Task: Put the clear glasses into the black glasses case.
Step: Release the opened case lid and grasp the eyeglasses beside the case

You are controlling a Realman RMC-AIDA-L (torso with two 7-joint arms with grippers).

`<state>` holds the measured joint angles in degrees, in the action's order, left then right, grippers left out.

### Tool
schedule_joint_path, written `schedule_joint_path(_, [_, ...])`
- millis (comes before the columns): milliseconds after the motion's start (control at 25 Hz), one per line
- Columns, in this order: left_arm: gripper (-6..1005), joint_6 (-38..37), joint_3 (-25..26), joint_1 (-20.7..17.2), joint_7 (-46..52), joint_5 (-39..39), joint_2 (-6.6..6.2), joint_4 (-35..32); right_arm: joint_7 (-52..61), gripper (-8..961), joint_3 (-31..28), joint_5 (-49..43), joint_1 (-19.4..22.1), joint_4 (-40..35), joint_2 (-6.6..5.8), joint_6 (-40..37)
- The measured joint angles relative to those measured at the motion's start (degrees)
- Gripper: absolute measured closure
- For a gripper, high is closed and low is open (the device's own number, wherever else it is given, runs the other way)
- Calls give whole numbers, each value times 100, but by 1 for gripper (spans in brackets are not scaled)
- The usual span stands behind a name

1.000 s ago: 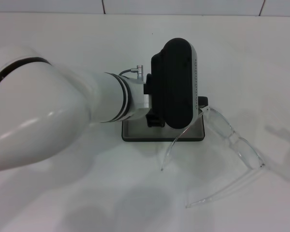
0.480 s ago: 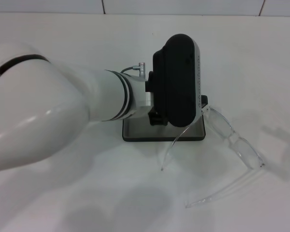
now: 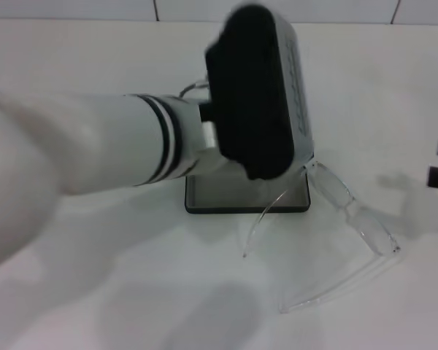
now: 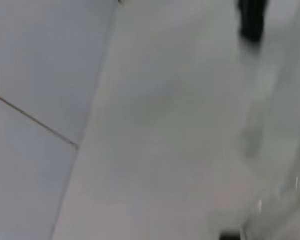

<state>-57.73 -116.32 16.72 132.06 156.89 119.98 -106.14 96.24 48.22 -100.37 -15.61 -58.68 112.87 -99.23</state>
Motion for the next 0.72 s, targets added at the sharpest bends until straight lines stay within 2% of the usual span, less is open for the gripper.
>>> schedule_joint_path(160, [544, 50, 536, -316, -256, -1314, -10, -504, 1311, 285, 274, -1104, -380, -1304, 141, -112])
schedule_joint_path(240, [547, 56, 919, -401, -482, -2166, -10, -595, 2015, 287, 537, -1610, -638, -1727, 139, -215])
schedule_joint_path(320, [550, 25, 1521, -512, -776, -3252, -12, -610, 2640, 288, 766, -2113, -963, -1963, 121, -343])
schedule_joint_path(400, [552, -75, 1957, -622, -1054, -4074, -18, -567, 3128, 290, 972, -2646, -1370, -2051, 142, -442])
schedule_joint_path(520, [556, -480, 2580, -845, -1619, -5199, -22, -425, 3755, 293, 1433, -3420, -2019, -1929, 235, -472])
schedule_joint_path(600, [559, -794, 2820, -988, -1874, -5596, -19, -335, 4060, 294, 1737, -3698, -2289, -1805, 246, -405])
schedule_joint_path(720, [561, -1039, 2914, -1175, -2010, -5802, -13, -264, 4557, 297, 2304, -4044, -2745, -1494, 249, -184])
